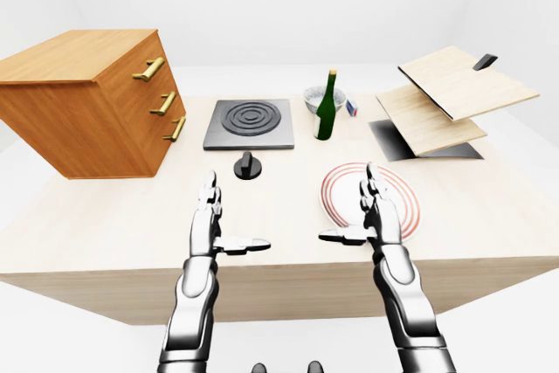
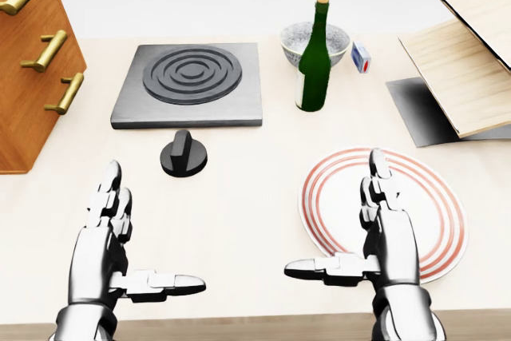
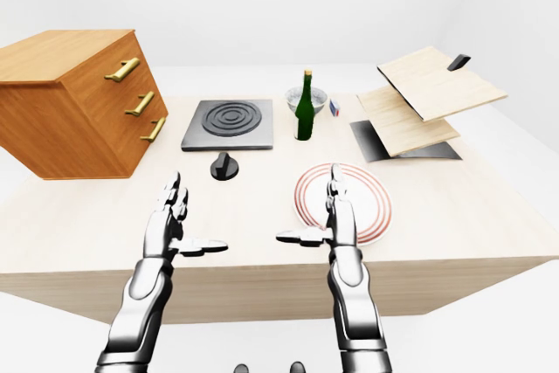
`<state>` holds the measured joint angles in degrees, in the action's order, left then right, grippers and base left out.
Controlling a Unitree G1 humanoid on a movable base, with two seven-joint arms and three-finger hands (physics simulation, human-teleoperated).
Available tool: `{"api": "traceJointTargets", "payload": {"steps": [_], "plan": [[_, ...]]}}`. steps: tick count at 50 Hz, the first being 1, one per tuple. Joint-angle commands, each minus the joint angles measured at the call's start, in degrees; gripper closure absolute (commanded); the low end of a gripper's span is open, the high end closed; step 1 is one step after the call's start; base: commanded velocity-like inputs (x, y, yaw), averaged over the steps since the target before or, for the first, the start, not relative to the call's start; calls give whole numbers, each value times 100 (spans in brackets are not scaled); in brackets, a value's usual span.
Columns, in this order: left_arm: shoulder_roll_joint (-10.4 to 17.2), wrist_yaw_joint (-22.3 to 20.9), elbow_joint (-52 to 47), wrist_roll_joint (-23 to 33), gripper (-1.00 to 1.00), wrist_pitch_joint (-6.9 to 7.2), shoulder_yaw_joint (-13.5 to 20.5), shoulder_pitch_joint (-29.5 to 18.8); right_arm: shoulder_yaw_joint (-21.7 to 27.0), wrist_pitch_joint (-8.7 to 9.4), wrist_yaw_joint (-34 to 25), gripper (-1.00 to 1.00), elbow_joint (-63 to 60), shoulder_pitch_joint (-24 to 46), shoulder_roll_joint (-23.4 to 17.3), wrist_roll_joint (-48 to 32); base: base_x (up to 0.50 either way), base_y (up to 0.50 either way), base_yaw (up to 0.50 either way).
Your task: Turn on the stove.
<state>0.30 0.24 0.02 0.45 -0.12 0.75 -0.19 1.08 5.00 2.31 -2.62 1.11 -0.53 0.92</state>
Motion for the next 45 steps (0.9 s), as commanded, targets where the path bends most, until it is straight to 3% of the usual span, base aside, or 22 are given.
{"api": "traceJointTargets", "payload": {"steps": [1,2,3,6,10,15,16,18,25,28,32,33,36,45], "plan": [[-12,-113,-907,94,-100,-374,-122,560,-44,0,264,-100,-1466,-293,-112,-169,0,0,0],[-37,-163,-1176,27,-100,-488,-157,767,-90,0,591,-100,-1609,-430,-76,-609,0,0,0],[-44,-187,-1281,5,-100,-488,-179,878,-45,0,870,-100,-1683,-486,16,-827,0,0,0],[-37,-73,-1275,379,-100,-488,-320,1151,-153,0,697,-100,-2071,-777,35,-974,0,0,0],[1,-191,-1726,260,-100,-488,-421,1516,-386,0,431,-100,-2403,-1247,35,-1043,0,0,0],[14,-190,-1969,250,-100,-488,-535,1738,-547,0,769,-100,-2923,-1745,100,-1447,0,0,0],[28,-200,-2004,253,-100,-488,-579,1806,-595,-251,797,-100,-2945,-1871,55,-1456,0,0,0],[51,-180,-2105,278,-100,-488,-643,1891,-617,-172,795,-100,-3071,-1955,68,-1447,0,0,0],[168,-197,-2414,145,-100,-488,-791,2174,-819,-406,859,-100,-3141,-2116,-13,-1526,0,0,0],[200,-198,-2454,175,-100,-488,-835,2309,-918,-555,937,-100,-3220,-2241,-48,-1616,0,0,0],[191,-12,-2442,338,-100,-488,-825,2341,-1145,-966,1190,-100,-3304,-2501,-156,-1877,0,0,0],[181,14,-2543,255,-100,-488,-784,2339,-1200,-1000,1227,-100,-3351,-2566,-190,-1918,0,0,0],[260,-175,-3113,-117,-100,-488,-755,2608,-1324,-1000,1266,-100,-3467,-2727,-302,-1896,0,0,0],[252,-241,-3378,-190,-100,-488,-723,2855,-1549,-1000,1452,-100,-3559,-2883,-484,-2040,0,0,0]]}}
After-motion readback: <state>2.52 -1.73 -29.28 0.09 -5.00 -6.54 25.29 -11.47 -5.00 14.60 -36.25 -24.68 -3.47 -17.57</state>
